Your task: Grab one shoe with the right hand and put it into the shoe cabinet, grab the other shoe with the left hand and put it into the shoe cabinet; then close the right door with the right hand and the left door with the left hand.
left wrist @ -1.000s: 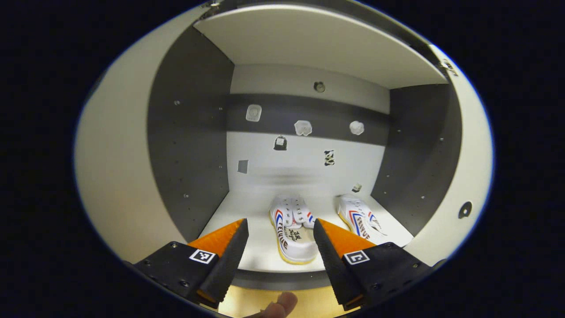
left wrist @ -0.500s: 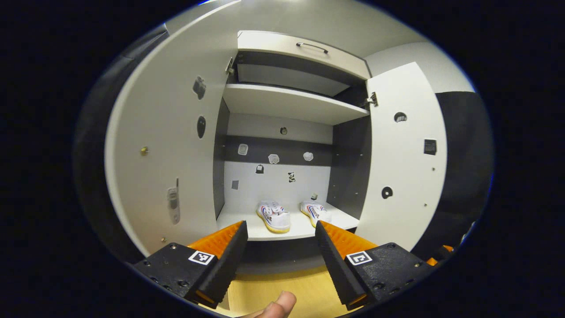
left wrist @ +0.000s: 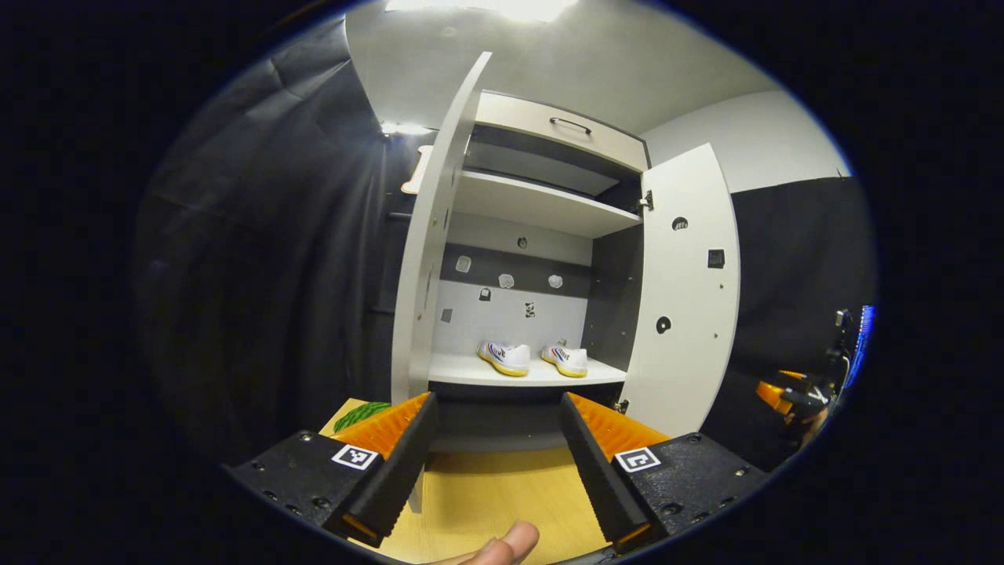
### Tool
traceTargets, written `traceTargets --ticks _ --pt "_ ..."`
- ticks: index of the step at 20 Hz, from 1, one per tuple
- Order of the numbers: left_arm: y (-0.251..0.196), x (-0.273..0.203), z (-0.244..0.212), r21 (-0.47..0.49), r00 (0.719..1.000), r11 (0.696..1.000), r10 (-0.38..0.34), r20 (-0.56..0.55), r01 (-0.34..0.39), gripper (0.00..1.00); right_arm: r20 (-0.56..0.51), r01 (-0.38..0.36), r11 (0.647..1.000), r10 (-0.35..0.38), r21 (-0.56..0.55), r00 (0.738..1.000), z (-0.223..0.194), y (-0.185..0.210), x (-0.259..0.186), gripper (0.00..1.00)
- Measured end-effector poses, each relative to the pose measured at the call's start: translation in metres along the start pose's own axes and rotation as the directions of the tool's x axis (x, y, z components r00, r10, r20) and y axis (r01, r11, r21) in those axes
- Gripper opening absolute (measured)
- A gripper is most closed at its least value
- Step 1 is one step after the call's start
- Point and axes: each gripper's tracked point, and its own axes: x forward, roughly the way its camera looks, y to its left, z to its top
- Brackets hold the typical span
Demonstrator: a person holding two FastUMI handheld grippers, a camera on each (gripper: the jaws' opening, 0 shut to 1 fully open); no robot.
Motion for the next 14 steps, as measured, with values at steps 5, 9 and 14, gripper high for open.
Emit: traceTargets --ticks 5,9,14 --pt "0.011 -0.026 -0.020 0.001 1.000 1.000 -0.006 0.003 0.006 0.94 -0.090 0.015 0.995 -0.006 0.097 0.996 0.005 -0.020 0.058 0.98" --pt "0.017 -0.039 -0.031 0.022 1.000 0.999 -0.028 -0.008 0.028 0.94 -0.140 0.001 0.993 0.016 0.119 0.990 0.023 -0.014 0.094 0.98" --pt "0.037 -0.045 -0.042 0.026 0.999 0.999 -0.023 -0.025 0.024 0.94 -0.115 0.042 0.994 -0.030 0.100 0.993 0.068 -0.010 0.116 0.98"
